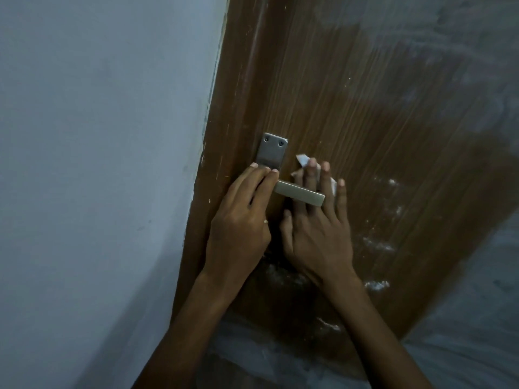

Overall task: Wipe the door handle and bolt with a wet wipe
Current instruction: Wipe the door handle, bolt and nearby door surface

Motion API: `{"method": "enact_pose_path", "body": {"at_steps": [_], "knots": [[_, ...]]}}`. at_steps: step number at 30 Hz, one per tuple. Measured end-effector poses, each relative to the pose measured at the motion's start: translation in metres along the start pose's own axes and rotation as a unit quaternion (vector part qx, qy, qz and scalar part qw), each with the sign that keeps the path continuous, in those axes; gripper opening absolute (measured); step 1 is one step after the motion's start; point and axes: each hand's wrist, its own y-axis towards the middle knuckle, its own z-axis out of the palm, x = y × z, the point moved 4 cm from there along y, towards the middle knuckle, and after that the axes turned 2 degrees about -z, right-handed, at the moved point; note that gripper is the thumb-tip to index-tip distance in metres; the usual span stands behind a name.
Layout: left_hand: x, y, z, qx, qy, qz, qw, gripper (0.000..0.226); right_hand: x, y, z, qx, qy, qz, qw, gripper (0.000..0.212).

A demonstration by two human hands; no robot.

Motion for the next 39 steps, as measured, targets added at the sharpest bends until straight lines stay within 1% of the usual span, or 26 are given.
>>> {"method": "enact_pose_path", "body": {"at_steps": [3, 5, 7, 10, 12, 15, 17, 19, 21, 24, 26, 29, 33, 36, 37, 39], "knots": [[-0.001, 0.000, 0.000, -0.002, 0.006, 0.012, 1.000, 0.041, 0.015, 0.014, 0.006, 0.007, 0.005, -0.042, 0.999, 0.072], [0.000, 0.000, -0.001, -0.001, 0.011, 0.017, 1.000, 0.041, 0.010, 0.010, 0.007, 0.010, 0.004, -0.059, 0.998, 0.071], [0.000, 0.000, -0.001, -0.001, 0.012, 0.016, 1.000, 0.042, -0.007, -0.001, 0.004, 0.009, -0.005, -0.042, 0.999, 0.072], [-0.002, 0.001, -0.002, -0.002, 0.006, 0.009, 1.000, 0.042, -0.032, -0.014, -0.008, -0.006, -0.024, 0.024, 0.999, 0.071], [-0.005, 0.005, -0.002, -0.013, 0.004, -0.004, 1.000, 0.038, -0.033, -0.007, -0.015, -0.021, -0.018, 0.028, 0.999, 0.073], [-0.009, 0.012, -0.001, -0.014, 0.002, -0.012, 1.000, 0.038, -0.022, 0.015, -0.014, -0.012, -0.006, -0.025, 1.000, 0.074], [-0.009, 0.015, -0.002, -0.008, 0.007, -0.001, 1.000, 0.038, -0.021, 0.022, -0.011, 0.002, -0.027, -0.079, 0.996, 0.073], [-0.008, 0.015, -0.006, 0.002, 0.005, 0.009, 1.000, 0.037, -0.031, 0.020, -0.014, 0.016, -0.060, -0.113, 0.992, 0.074], [-0.007, 0.017, -0.010, 0.008, -0.002, 0.012, 1.000, 0.037, -0.047, 0.010, -0.021, 0.021, -0.077, -0.100, 0.992, 0.073], [-0.012, 0.024, -0.014, 0.016, -0.015, 0.003, 1.000, 0.036, -0.067, -0.004, -0.034, 0.012, -0.049, -0.025, 0.998, 0.068], [-0.015, 0.030, -0.015, 0.016, -0.019, -0.008, 1.000, 0.033, -0.065, 0.002, -0.039, 0.014, -0.038, -0.025, 0.999, 0.067], [-0.015, 0.033, -0.017, 0.016, -0.015, -0.014, 1.000, 0.030, -0.057, 0.030, -0.048, 0.025, -0.046, -0.098, 0.994, 0.066], [-0.016, 0.037, -0.019, 0.010, 0.004, -0.009, 1.000, 0.028, -0.045, 0.072, -0.071, 0.068, -0.018, -0.193, 0.979, 0.070], [-0.015, 0.039, -0.019, 0.005, 0.011, -0.018, 1.000, 0.028, -0.023, 0.096, -0.072, 0.100, 0.007, -0.224, 0.969, 0.069], [-0.015, 0.039, -0.019, 0.002, 0.012, -0.020, 1.000, 0.028, -0.017, 0.102, -0.071, 0.100, 0.013, -0.232, 0.967, 0.068], [-0.015, 0.038, -0.019, -0.006, 0.017, -0.021, 1.000, 0.026, -0.009, 0.113, -0.072, 0.067, 0.016, -0.261, 0.963, 0.063]]}}
